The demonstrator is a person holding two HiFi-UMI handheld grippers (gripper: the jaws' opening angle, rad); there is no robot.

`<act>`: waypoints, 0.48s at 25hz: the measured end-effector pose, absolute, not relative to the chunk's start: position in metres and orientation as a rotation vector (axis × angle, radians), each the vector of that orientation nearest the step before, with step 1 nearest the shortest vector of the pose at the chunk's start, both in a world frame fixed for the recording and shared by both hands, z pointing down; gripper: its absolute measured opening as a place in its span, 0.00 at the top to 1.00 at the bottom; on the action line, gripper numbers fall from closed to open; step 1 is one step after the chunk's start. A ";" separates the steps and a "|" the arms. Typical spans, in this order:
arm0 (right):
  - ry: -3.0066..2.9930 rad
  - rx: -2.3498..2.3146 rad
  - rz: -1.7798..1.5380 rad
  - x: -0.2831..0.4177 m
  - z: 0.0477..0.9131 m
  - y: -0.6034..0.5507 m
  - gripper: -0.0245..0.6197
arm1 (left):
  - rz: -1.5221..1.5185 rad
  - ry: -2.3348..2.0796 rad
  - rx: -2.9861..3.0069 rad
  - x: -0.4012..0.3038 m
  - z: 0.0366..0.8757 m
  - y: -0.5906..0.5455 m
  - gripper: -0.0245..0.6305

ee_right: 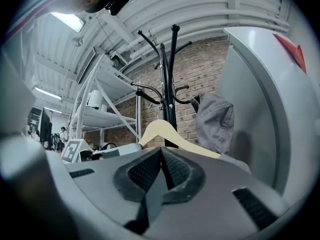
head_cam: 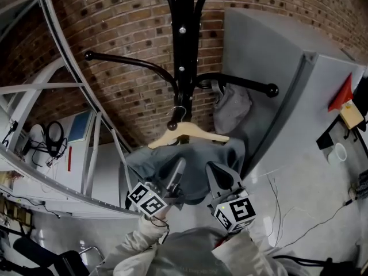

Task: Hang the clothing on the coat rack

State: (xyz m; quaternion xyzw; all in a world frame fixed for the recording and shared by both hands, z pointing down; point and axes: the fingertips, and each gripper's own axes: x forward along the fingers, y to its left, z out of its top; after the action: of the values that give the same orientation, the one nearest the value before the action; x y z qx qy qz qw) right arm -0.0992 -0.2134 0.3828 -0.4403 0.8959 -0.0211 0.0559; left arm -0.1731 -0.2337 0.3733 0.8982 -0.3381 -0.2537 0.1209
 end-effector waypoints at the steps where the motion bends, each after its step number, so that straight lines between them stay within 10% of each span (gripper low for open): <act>1: 2.720 -1.340 -0.072 -0.101 0.385 -0.211 0.92 | -0.714 -1.007 2.641 -0.174 0.375 -0.229 0.90; 12: 2.753 -1.383 -0.178 -0.118 0.423 -0.181 0.92 | -0.251 -1.364 2.785 -0.180 0.432 -0.185 0.95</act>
State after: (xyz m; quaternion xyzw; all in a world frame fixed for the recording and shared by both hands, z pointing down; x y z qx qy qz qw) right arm -0.1183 -0.1809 0.4232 -0.4478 0.8918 -0.0577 0.0277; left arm -0.1802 -0.1849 0.4320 0.8950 -0.4385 -0.0805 0.0153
